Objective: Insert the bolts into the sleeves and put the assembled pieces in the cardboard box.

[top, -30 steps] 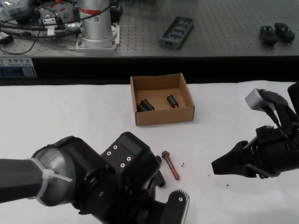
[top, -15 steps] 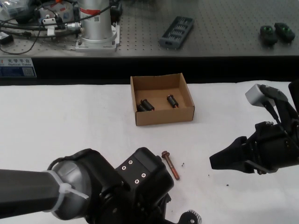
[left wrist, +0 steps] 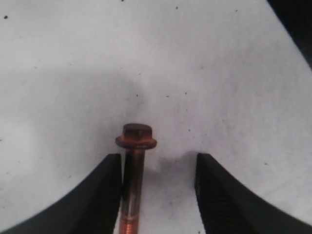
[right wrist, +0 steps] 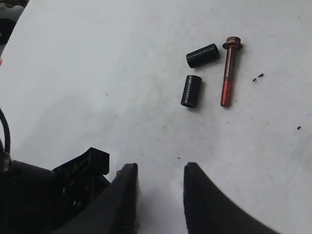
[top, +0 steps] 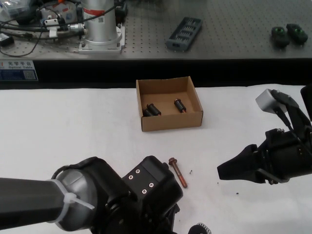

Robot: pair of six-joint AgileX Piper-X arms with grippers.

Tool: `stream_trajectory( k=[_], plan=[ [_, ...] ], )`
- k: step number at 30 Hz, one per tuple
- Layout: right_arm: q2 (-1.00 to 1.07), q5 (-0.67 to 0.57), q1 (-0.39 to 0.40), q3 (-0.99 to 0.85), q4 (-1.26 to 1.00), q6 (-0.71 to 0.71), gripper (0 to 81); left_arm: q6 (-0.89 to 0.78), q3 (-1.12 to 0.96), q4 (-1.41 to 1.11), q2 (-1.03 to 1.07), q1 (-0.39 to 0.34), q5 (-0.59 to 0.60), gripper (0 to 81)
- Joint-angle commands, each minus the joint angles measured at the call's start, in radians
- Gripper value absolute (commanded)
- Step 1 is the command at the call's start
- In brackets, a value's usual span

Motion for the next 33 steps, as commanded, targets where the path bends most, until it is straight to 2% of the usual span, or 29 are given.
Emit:
stream_trajectory(
  k=[1,7,15,20,33],
  plan=[
    [-0.004,-0.018,-0.004,-0.001,-0.002,0.001,24.7,-0.011,-0.009,0.006,0.010,-0.001,-0.037,34.8],
    [-0.004,-0.022,-0.004,-0.001,-0.002,0.001,24.7,-0.030,-0.009,0.007,0.010,-0.001,-0.047,28.2],
    [-0.004,-0.022,-0.004,-0.001,-0.002,0.001,24.7,-0.060,-0.009,0.015,0.010,-0.001,-0.062,27.8],
    [-0.004,-0.022,-0.004,-0.001,-0.002,0.001,24.7,-0.077,-0.009,0.015,0.010,-0.001,-0.066,21.2],
    [-0.004,-0.030,-0.004,-0.001,-0.023,0.001,24.7,-0.079,-0.009,0.105,0.010,-0.001,-0.066,21.2]
  ],
)
